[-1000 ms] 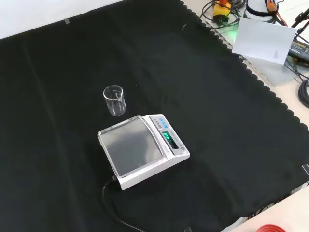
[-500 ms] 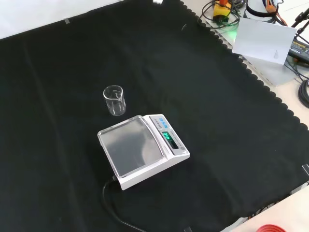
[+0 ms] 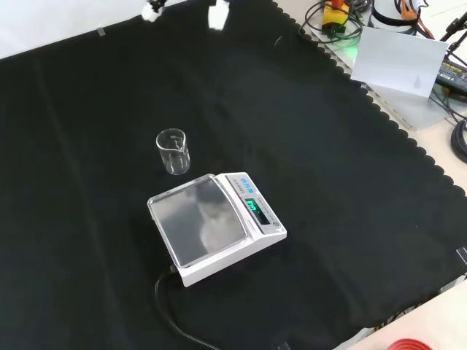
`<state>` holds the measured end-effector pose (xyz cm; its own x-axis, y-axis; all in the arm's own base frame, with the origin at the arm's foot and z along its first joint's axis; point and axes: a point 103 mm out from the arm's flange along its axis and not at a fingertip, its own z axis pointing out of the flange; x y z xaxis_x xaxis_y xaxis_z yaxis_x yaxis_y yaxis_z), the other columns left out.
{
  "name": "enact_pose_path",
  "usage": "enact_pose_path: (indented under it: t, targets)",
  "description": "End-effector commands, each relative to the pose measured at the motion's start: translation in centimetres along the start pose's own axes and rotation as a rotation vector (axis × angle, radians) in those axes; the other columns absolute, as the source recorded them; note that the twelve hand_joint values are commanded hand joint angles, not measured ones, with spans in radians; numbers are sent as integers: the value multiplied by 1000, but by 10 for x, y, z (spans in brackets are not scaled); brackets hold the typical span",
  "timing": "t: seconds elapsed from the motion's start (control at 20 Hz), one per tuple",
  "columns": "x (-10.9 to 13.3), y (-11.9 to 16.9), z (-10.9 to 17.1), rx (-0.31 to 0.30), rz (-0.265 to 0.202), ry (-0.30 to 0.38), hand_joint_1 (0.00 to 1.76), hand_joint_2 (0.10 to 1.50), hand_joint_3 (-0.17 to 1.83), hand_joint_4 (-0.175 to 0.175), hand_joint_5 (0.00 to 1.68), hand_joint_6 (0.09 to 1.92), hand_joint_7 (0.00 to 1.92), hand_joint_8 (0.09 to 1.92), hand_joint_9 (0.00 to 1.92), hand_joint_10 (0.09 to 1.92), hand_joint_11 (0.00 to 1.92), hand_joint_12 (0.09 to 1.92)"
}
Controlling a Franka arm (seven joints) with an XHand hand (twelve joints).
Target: Pick up the beaker.
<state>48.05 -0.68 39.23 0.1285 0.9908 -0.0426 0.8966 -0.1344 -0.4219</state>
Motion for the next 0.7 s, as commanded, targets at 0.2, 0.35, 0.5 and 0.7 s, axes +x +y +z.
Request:
enact_pose_path:
  t: [0.2, 0.35, 0.5, 0.7]
  targets:
    - [33, 50, 31, -211, 12, 3, 572, 748, 77, 10, 148, 87, 108, 672, 255, 838, 0, 1422]
    - [41, 66, 53, -184, 2, 12, 569, 746, 75, 10, 144, 87, 100, 670, 239, 839, 0, 1405]
    - [49, 80, 74, -154, -15, -6, 567, 745, 73, 10, 136, 87, 91, 667, 229, 839, 0, 1397]
    - [55, 96, 96, -115, -24, -7, 564, 742, 71, 10, 129, 87, 86, 666, 223, 841, 0, 1389]
